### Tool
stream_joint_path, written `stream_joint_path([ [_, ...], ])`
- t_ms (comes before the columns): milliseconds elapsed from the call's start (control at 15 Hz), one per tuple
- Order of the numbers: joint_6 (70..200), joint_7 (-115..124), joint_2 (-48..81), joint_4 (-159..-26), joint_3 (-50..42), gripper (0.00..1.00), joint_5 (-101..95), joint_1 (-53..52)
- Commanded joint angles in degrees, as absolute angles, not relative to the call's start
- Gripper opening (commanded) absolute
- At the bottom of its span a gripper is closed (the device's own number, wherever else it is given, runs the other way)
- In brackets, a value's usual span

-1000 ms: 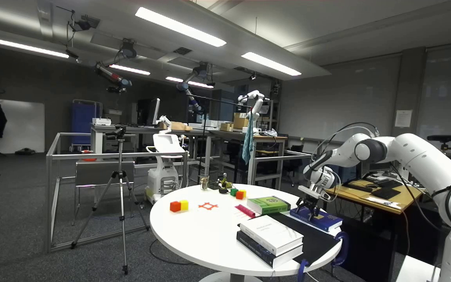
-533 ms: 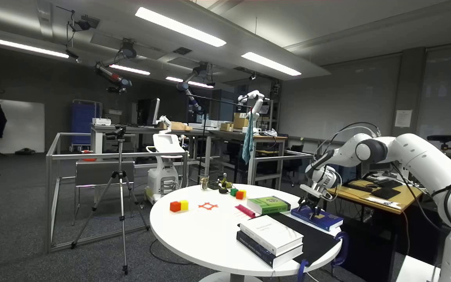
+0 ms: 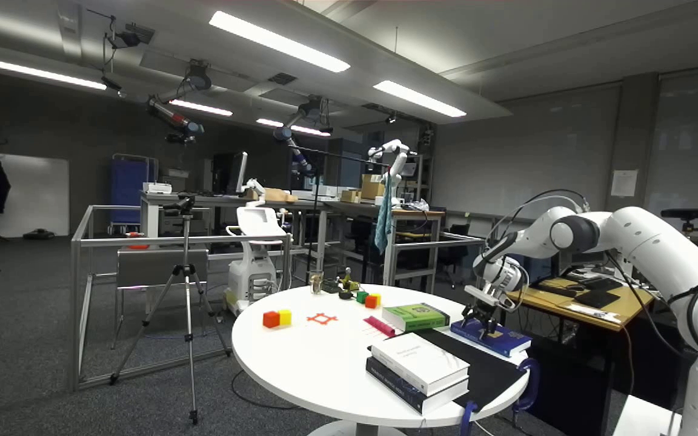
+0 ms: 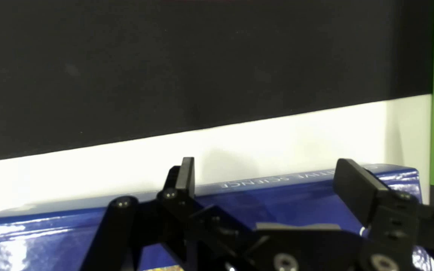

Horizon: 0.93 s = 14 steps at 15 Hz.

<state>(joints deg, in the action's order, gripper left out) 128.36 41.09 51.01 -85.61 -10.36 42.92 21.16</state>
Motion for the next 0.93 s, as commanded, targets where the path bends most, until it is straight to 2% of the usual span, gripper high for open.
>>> stream_joint_path([
  [0,125.17,42.15,52.15,-83.26,-10.67,1.0,41.86,21.57],
  [533,117.42,42.73,53.26,-81.49,-11.18,1.0,38.89,21.55],
  [867,121.49,44.16,54.85,-80.21,-11.53,1.0,39.89,21.46],
])
